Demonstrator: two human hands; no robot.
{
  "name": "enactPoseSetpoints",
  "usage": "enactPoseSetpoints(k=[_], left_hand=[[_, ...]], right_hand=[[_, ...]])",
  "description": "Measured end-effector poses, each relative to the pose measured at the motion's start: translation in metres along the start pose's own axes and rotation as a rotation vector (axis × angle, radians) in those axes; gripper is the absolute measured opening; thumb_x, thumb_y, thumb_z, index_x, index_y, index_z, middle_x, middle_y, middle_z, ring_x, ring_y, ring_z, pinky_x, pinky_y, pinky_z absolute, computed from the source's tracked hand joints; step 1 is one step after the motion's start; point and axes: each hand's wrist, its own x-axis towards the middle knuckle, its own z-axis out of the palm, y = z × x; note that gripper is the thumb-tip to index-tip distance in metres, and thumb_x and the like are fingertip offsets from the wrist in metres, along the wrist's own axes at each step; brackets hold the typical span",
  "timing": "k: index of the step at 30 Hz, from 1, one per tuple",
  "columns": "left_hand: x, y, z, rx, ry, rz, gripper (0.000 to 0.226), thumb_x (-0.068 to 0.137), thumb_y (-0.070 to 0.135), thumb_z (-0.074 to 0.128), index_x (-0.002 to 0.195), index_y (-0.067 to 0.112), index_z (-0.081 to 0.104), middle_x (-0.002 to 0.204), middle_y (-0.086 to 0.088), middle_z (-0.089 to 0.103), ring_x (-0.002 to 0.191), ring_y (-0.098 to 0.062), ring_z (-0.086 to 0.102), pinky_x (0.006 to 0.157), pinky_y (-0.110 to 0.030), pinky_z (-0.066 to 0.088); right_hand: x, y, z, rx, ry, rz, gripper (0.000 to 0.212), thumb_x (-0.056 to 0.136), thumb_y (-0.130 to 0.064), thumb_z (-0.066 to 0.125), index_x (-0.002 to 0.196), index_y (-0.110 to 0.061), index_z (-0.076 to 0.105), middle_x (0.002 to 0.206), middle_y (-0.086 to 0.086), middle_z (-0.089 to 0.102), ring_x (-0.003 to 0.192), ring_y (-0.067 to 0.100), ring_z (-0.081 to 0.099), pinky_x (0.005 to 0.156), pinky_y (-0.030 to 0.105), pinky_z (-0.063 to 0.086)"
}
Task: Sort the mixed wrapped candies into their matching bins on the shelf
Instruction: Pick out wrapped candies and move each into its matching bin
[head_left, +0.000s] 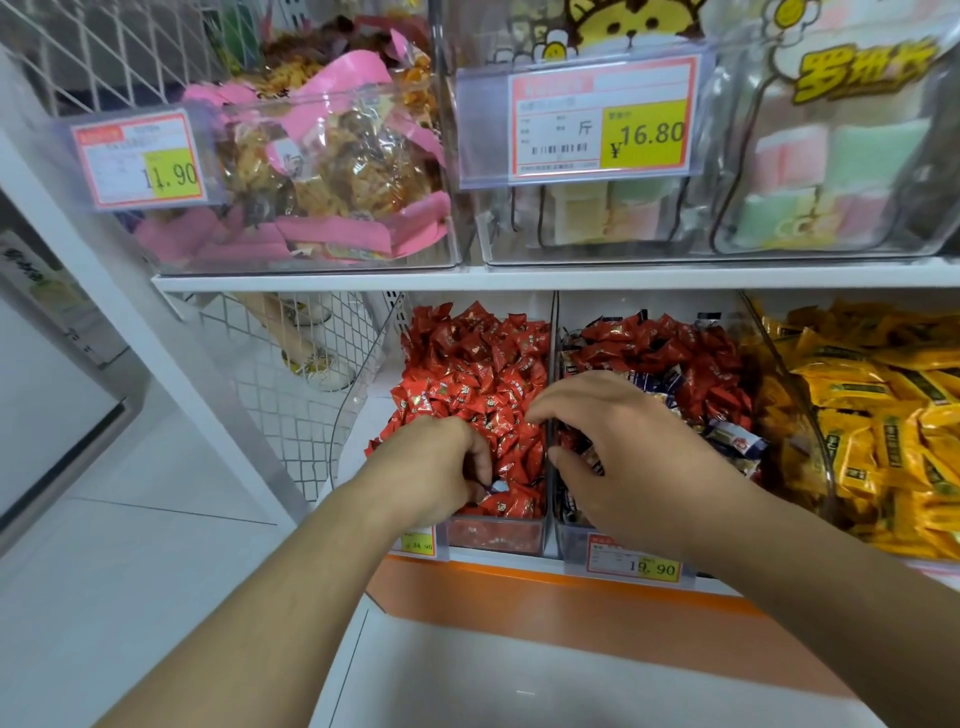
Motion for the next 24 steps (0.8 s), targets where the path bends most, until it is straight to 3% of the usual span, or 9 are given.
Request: enactPoseSetpoints(k=[4,6,10,13,16,18,21,22,24], left_hand=[[-0.008,-0.005,-0.007,-0.102,0.128,-0.017,0.015,0.085,0.024,0.081,0.079,0.033,0.071,0.077,0.017,0.071,0.076,0.002,0.064,0.074,-0.027,0.056],[-0.015,-0.007,-0.015,-0.256,0.221,-0.022,0.015,0.088,0.024,0.08,0.079,0.031,0.071,0.078,0.015,0.072,0.074,0.0,0.066,0.07,-0.021,0.053],[-0.03,0.004,-0.033,-0.613,0.336,0.029,0.01,0.085,0.02,0.084,0.083,0.025,0.076,0.08,0.005,0.074,0.078,-0.009,0.069,0.074,-0.019,0.055],[-0.041,0.025,-0.042,-0.802,0.355,0.071,0.009,0.082,0.019,0.087,0.085,0.021,0.079,0.082,0.001,0.076,0.081,-0.012,0.072,0.076,-0.018,0.057],[-0.046,0.043,-0.045,-0.912,0.35,0.111,0.01,0.081,0.015,0.087,0.088,0.015,0.079,0.083,-0.002,0.078,0.082,-0.013,0.074,0.076,-0.018,0.057],[-0.047,0.048,-0.045,-0.962,0.328,0.125,0.01,0.082,0.014,0.085,0.09,0.013,0.079,0.085,-0.006,0.078,0.083,-0.017,0.074,0.08,-0.021,0.059],[-0.043,0.043,-0.042,-0.922,0.315,0.122,0.008,0.087,0.015,0.082,0.093,0.016,0.078,0.085,-0.006,0.077,0.085,-0.022,0.072,0.081,-0.019,0.057],[-0.04,0.039,-0.039,-0.875,0.305,0.109,0.007,0.088,0.017,0.081,0.094,0.019,0.078,0.085,-0.005,0.077,0.086,-0.023,0.071,0.08,-0.019,0.056],[-0.033,0.028,-0.028,-0.738,0.273,0.086,0.009,0.089,0.018,0.08,0.094,0.025,0.076,0.083,0.0,0.075,0.084,-0.02,0.07,0.08,-0.023,0.057]], right_hand=[[0.0,0.001,0.001,-0.004,0.017,0.003,0.036,0.101,-0.023,0.059,0.136,-0.031,0.06,0.14,-0.018,0.053,0.138,-0.003,0.033,0.106,0.004,0.015],[0.0,0.001,0.001,-0.006,0.028,0.004,0.037,0.102,-0.023,0.058,0.138,-0.031,0.059,0.141,-0.018,0.053,0.139,-0.003,0.033,0.108,0.007,0.018],[-0.001,-0.005,0.001,0.022,0.063,0.03,0.04,0.101,-0.027,0.06,0.141,-0.032,0.054,0.143,-0.013,0.053,0.139,0.002,0.039,0.114,0.021,0.032],[-0.002,-0.012,-0.001,0.086,0.094,0.07,0.044,0.097,-0.039,0.066,0.139,-0.035,0.052,0.139,-0.014,0.054,0.13,0.003,0.049,0.108,0.02,0.04],[-0.003,-0.017,-0.005,0.169,0.155,0.097,0.035,0.092,-0.039,0.073,0.123,-0.036,0.056,0.116,-0.017,0.062,0.108,0.001,0.059,0.092,0.019,0.05],[-0.004,-0.017,-0.01,0.206,0.218,0.132,0.026,0.093,-0.032,0.074,0.113,-0.035,0.059,0.101,-0.019,0.064,0.098,0.0,0.061,0.083,0.017,0.049],[-0.005,-0.007,-0.02,0.145,0.259,0.205,0.023,0.095,-0.026,0.071,0.114,-0.033,0.061,0.102,-0.022,0.064,0.089,-0.004,0.061,0.069,0.008,0.048],[-0.006,-0.002,-0.023,0.091,0.265,0.235,0.026,0.096,-0.026,0.07,0.119,-0.031,0.061,0.107,-0.018,0.065,0.092,-0.001,0.061,0.071,0.01,0.049],[-0.007,0.008,-0.028,-0.044,0.262,0.289,0.036,0.098,-0.025,0.067,0.133,-0.026,0.057,0.122,-0.004,0.065,0.107,0.015,0.062,0.084,0.028,0.056]])
